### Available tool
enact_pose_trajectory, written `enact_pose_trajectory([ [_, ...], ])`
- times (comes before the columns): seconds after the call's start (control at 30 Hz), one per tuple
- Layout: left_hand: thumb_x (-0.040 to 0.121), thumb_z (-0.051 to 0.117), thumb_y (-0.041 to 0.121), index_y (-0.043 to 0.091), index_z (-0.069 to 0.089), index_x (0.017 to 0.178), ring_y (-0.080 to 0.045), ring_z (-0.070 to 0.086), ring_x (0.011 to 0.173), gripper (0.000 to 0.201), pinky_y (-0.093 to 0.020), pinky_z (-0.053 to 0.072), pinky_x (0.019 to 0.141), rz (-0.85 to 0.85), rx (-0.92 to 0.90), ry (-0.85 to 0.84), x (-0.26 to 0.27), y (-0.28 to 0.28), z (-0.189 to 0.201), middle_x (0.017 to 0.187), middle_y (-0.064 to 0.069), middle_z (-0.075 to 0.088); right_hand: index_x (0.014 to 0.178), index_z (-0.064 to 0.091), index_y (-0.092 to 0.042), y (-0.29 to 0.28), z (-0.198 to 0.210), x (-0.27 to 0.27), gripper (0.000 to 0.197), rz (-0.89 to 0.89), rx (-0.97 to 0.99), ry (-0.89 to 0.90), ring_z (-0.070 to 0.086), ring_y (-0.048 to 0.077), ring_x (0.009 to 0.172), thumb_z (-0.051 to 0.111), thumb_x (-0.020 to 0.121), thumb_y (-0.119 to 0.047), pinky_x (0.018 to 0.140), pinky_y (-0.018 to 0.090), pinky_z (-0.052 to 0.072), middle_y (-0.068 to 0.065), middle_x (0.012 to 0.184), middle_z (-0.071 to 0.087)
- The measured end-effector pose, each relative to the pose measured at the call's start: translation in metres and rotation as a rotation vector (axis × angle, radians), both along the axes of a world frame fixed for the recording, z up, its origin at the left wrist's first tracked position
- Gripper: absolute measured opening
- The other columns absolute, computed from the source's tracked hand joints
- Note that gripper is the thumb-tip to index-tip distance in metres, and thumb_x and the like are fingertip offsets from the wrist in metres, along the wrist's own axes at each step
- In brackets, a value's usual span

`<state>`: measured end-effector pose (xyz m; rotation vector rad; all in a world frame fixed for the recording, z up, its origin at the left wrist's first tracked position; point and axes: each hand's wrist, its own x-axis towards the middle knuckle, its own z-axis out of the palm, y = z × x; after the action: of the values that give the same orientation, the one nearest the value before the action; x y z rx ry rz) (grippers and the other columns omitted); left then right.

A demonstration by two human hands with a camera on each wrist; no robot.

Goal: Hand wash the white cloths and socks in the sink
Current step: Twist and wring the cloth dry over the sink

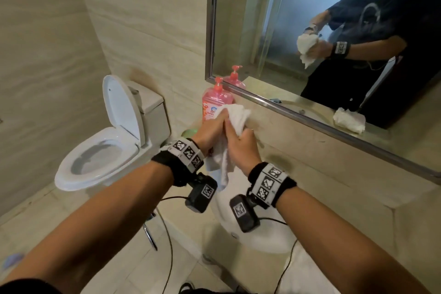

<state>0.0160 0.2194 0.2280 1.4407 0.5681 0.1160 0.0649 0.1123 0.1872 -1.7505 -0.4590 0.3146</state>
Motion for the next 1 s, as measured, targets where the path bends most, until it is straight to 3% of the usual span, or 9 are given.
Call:
enact_pose_trajectory([
  [0.2, 0.102, 0.046, 0.04, 0.006, 0.062, 0.111, -0.025, 0.068, 0.091, 0.039, -0.028, 0.058, 0.075, -0.06, 0.023, -0.019, -0.004, -0.009, 0.004, 0.107, -0.016, 0.07, 0.08, 0.067, -0.019, 0.01, 0.011, 0.011, 0.049, -0.197, -0.024, 0.116, 0.068, 0.01, 0.059, 0.05, 0.094, -0.063, 0.044, 0.016, 0.047, -0.005, 0.064, 0.07],
  [0.27, 0.102, 0.044, 0.037, 0.01, 0.063, 0.097, -0.031, 0.066, 0.096, 0.034, -0.035, 0.055, 0.083, 0.009, 0.124, -0.011, -0.005, -0.009, 0.007, 0.107, -0.019, 0.068, 0.077, 0.066, -0.02, 0.016, 0.004, 0.004, 0.049, -0.131, 0.005, 0.055, 0.068, 0.004, 0.055, 0.051, 0.092, -0.064, 0.041, 0.014, 0.045, -0.011, 0.061, 0.071],
  [0.33, 0.1, 0.046, 0.036, 0.01, 0.064, 0.092, -0.032, 0.066, 0.094, 0.032, -0.037, 0.056, 0.086, 0.018, 0.146, 0.008, -0.008, -0.011, 0.01, 0.107, -0.019, 0.07, 0.076, 0.066, -0.02, 0.017, 0.004, 0.006, 0.047, -0.136, 0.013, 0.029, 0.069, 0.003, 0.059, 0.052, 0.092, -0.062, 0.047, 0.017, 0.049, -0.01, 0.064, 0.071],
  [0.43, 0.099, 0.05, 0.034, 0.0, 0.062, 0.116, -0.037, 0.068, 0.097, 0.04, -0.043, 0.055, 0.093, -0.166, 0.098, 0.029, -0.013, -0.014, 0.007, 0.112, -0.023, 0.069, 0.079, 0.066, -0.017, 0.01, 0.011, 0.028, 0.047, -0.131, -0.081, 0.07, 0.072, 0.022, 0.081, 0.052, 0.095, -0.059, 0.074, 0.036, 0.059, 0.002, 0.079, 0.073],
  [0.5, 0.096, 0.056, 0.043, 0.004, 0.064, 0.117, -0.036, 0.068, 0.101, 0.045, -0.045, 0.055, 0.095, -0.297, 0.273, 0.072, -0.019, -0.005, 0.009, 0.111, -0.019, 0.07, 0.085, 0.068, -0.015, 0.002, 0.015, 0.036, 0.049, -0.051, -0.156, 0.047, 0.071, 0.027, 0.089, 0.053, 0.094, -0.06, 0.085, 0.042, 0.057, 0.007, 0.089, 0.074],
  [0.57, 0.084, 0.074, 0.041, 0.009, 0.068, 0.107, -0.028, 0.069, 0.096, 0.039, -0.037, 0.056, 0.09, -0.434, 0.596, 0.137, -0.022, 0.015, 0.012, 0.105, -0.009, 0.073, 0.087, 0.068, -0.015, -0.008, 0.02, 0.04, 0.048, 0.033, -0.162, -0.004, 0.072, 0.024, 0.09, 0.055, 0.092, -0.061, 0.081, 0.039, 0.059, 0.003, 0.088, 0.075],
  [0.73, 0.076, 0.071, 0.014, 0.012, 0.065, 0.096, -0.026, 0.064, 0.079, 0.021, -0.025, 0.048, 0.064, -0.584, 1.128, 0.424, -0.033, 0.054, -0.001, 0.089, -0.007, 0.068, 0.099, 0.063, -0.024, -0.039, 0.03, 0.054, 0.041, 0.455, -0.457, -0.412, 0.06, -0.007, 0.076, 0.084, 0.073, -0.049, 0.06, 0.007, 0.045, -0.019, 0.085, 0.065],
  [0.87, 0.086, 0.073, 0.033, 0.012, 0.071, 0.101, -0.025, 0.067, 0.086, 0.026, -0.034, 0.054, 0.077, -0.49, 0.915, 0.301, -0.032, 0.078, -0.014, 0.097, -0.008, 0.073, 0.079, 0.061, -0.019, -0.05, 0.006, 0.063, 0.027, 0.433, -0.758, -0.484, 0.055, 0.004, 0.06, 0.078, 0.083, -0.04, 0.057, 0.023, 0.038, -0.013, 0.066, 0.059],
  [1.0, 0.081, 0.07, 0.054, 0.014, 0.07, 0.104, -0.023, 0.068, 0.089, 0.047, -0.036, 0.056, 0.08, -0.227, 0.575, 0.172, -0.031, 0.072, -0.027, 0.1, -0.007, 0.072, 0.099, 0.072, -0.014, -0.056, -0.01, 0.063, 0.021, 0.143, -0.207, 0.092, 0.069, 0.005, 0.066, 0.078, 0.086, -0.029, 0.055, 0.019, 0.051, -0.006, 0.075, 0.074],
])
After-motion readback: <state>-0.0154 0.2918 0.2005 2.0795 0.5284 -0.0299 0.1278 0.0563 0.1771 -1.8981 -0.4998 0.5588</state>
